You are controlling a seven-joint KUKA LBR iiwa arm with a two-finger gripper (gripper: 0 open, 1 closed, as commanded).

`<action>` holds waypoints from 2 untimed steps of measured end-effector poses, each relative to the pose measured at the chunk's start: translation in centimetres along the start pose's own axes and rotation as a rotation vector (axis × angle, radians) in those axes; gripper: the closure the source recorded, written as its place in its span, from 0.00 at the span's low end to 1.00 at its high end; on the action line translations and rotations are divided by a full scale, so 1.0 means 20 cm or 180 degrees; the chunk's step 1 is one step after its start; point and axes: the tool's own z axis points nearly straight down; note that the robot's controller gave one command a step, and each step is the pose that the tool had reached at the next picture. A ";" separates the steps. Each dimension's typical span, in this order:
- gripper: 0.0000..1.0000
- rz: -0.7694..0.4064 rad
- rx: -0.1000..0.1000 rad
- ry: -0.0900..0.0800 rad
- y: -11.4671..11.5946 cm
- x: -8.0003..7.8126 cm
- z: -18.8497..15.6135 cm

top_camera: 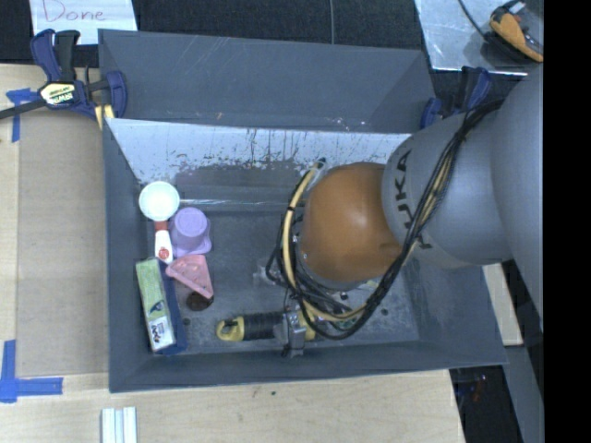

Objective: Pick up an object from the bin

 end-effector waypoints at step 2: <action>0.00 -0.0054 -0.0006 -0.0001 -0.01 0.01 0.08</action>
Offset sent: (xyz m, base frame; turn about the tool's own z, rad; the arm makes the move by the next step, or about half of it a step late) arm -0.0015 -0.0020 -0.0160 -0.0177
